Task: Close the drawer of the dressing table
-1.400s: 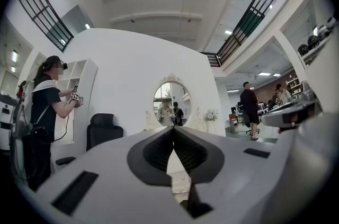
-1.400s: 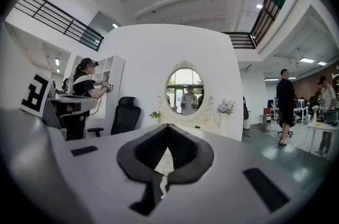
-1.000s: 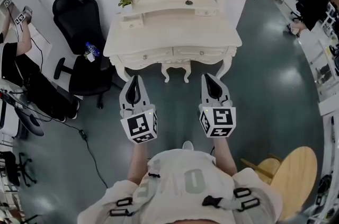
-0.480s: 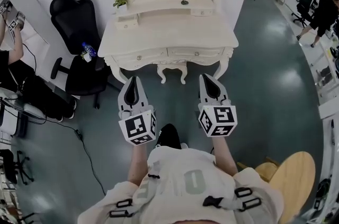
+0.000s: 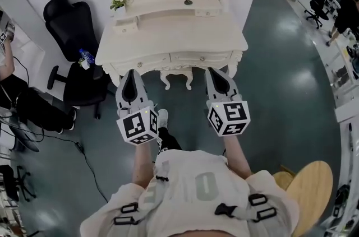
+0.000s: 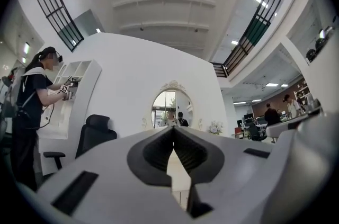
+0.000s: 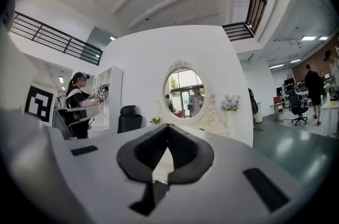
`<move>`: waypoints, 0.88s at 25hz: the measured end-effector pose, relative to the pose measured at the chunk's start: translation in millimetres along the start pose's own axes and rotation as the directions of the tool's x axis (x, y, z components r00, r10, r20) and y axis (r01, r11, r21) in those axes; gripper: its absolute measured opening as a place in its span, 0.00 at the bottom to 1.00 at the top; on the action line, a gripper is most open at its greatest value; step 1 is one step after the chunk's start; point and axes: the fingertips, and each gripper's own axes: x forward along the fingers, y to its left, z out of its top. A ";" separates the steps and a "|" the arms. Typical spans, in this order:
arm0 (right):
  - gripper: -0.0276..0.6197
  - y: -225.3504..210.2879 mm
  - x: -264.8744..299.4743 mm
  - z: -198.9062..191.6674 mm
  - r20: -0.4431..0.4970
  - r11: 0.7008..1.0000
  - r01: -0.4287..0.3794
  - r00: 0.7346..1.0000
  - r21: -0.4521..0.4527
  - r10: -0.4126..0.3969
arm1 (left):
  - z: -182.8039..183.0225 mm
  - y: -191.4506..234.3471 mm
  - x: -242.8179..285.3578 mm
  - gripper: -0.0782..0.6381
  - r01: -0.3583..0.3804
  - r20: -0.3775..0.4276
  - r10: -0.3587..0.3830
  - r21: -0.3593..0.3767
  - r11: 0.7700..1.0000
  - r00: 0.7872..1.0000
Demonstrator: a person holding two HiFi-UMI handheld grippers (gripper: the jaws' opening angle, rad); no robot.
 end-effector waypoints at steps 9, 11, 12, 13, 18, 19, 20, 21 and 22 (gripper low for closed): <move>0.05 -5.0 57.9 -4.8 -0.009 1.000 0.006 1.000 0.002 -0.006 | -18.6 16.9 56.8 0.14 0.024 -0.014 -0.023 0.031 0.999 1.000; 0.05 -2.8 78.5 -7.3 -0.013 1.000 0.006 1.000 0.006 -0.006 | -26.1 26.9 72.2 0.14 0.026 -0.023 -0.025 0.032 0.999 0.999; 0.05 -1.1 89.8 -8.2 -0.013 1.000 0.006 1.000 0.010 -0.006 | -29.6 33.1 80.5 0.14 0.027 -0.027 -0.026 0.031 0.999 0.999; 0.05 0.8 101.6 -8.7 -0.014 1.000 0.005 1.000 0.013 -0.005 | -32.6 39.9 89.4 0.14 0.027 -0.029 -0.027 0.029 0.999 0.999; 0.05 8.3 170.5 -4.9 -0.015 1.000 0.020 1.000 0.018 -0.019 | -40.5 79.5 143.4 0.14 0.034 -0.029 -0.033 0.014 0.999 0.999; 0.05 9.9 185.6 -3.1 -0.014 1.000 0.023 1.000 0.019 -0.023 | -41.5 88.8 155.3 0.14 0.035 -0.029 -0.035 0.013 0.999 0.999; 0.05 11.4 200.9 -1.2 -0.012 0.999 0.026 1.000 0.018 -0.026 | -42.8 98.2 167.8 0.14 0.037 -0.030 -0.036 0.014 0.999 0.999; 0.05 12.6 216.6 0.8 -0.011 0.999 0.030 1.000 0.017 -0.029 | -44.5 107.8 181.0 0.14 0.039 -0.030 -0.039 0.014 0.999 0.999; 0.05 13.9 232.8 2.8 -0.010 0.999 0.033 0.999 0.016 -0.033 | -46.1 117.5 194.6 0.14 0.042 -0.030 -0.042 0.014 0.999 0.999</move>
